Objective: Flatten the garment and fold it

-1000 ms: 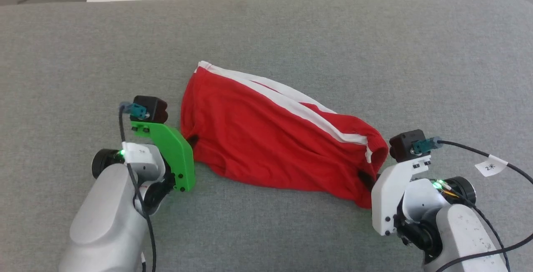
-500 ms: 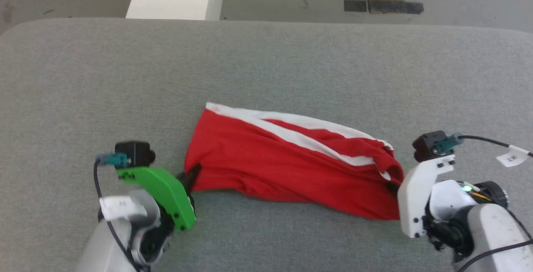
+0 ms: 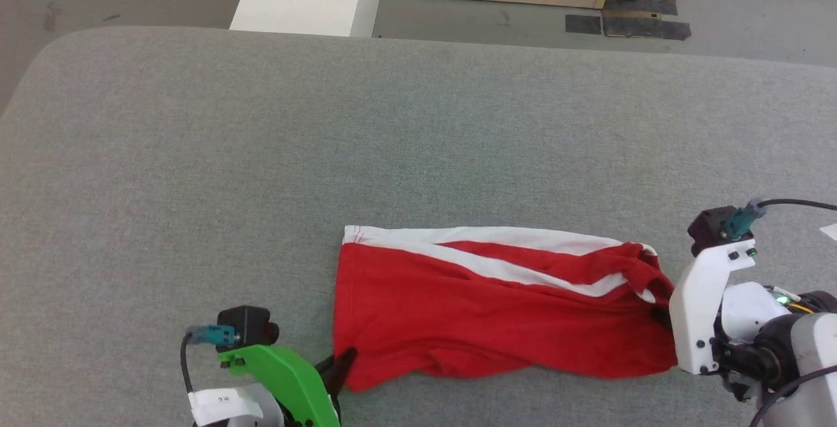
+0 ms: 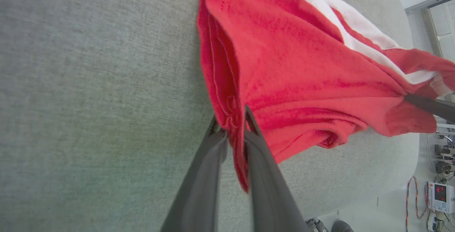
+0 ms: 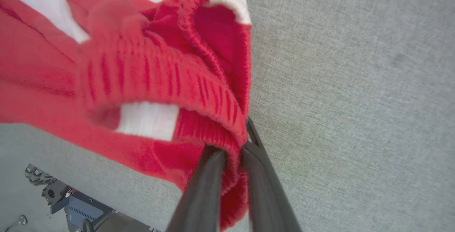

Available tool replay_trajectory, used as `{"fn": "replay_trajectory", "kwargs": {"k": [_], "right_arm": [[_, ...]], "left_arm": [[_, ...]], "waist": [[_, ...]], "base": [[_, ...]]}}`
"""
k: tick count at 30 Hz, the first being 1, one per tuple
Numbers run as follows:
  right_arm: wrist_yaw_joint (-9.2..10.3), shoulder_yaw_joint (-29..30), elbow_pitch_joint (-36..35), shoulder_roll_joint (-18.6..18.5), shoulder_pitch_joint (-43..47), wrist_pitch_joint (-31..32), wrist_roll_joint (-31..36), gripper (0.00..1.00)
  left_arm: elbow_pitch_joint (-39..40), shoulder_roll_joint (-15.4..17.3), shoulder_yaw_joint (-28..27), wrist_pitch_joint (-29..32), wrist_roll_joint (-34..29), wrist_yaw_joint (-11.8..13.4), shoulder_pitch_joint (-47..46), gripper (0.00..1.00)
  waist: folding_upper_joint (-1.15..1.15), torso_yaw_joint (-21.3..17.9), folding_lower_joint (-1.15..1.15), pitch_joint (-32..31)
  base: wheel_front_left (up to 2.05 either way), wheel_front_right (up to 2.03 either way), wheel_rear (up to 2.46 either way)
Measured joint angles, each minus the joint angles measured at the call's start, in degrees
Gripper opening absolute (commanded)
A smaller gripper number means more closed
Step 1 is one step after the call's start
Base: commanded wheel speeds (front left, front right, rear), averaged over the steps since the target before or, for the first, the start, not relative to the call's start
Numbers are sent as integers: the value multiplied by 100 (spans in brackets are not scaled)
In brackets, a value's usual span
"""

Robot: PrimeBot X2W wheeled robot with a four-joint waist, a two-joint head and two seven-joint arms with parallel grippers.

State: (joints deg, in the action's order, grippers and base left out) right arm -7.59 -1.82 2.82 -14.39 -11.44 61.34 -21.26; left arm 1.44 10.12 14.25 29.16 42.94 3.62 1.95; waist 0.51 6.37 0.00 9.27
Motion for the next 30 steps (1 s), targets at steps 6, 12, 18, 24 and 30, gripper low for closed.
{"fn": "replay_trajectory", "kwargs": {"k": [6, 12, 18, 24, 30], "right_arm": [[1, 115, 7, 214, 106, -464, 12, 100], [1, 402, -297, 419, 303, -1091, 111, 100], [2, 560, -443, 738, 341, -1463, 682, 100], [2, 543, -98, 960, 116, -1577, 1158, 100], [2, 523, 519, 1036, -309, -1599, 1451, 100]], "left_arm": [[-73, 76, -116, -166, -86, 22, -42, 100], [123, 325, -649, -1098, -349, -36, -341, 100], [78, 600, -1063, -2878, -1112, -244, -622, 100], [-216, 604, -1162, -4255, -1669, -434, -697, 100], [-114, 378, -1435, -4383, -2097, -637, -823, 100]], "waist": [[0, -11, 0, -37], [0, -88, 0, -111], [0, -212, 0, -121], [0, -216, 0, 16], [0, -108, 0, 179]], "base": [[0, 0, 0], [0, 0, 0], [0, 0, 0], [0, 0, 0], [0, 0, 0]]}}
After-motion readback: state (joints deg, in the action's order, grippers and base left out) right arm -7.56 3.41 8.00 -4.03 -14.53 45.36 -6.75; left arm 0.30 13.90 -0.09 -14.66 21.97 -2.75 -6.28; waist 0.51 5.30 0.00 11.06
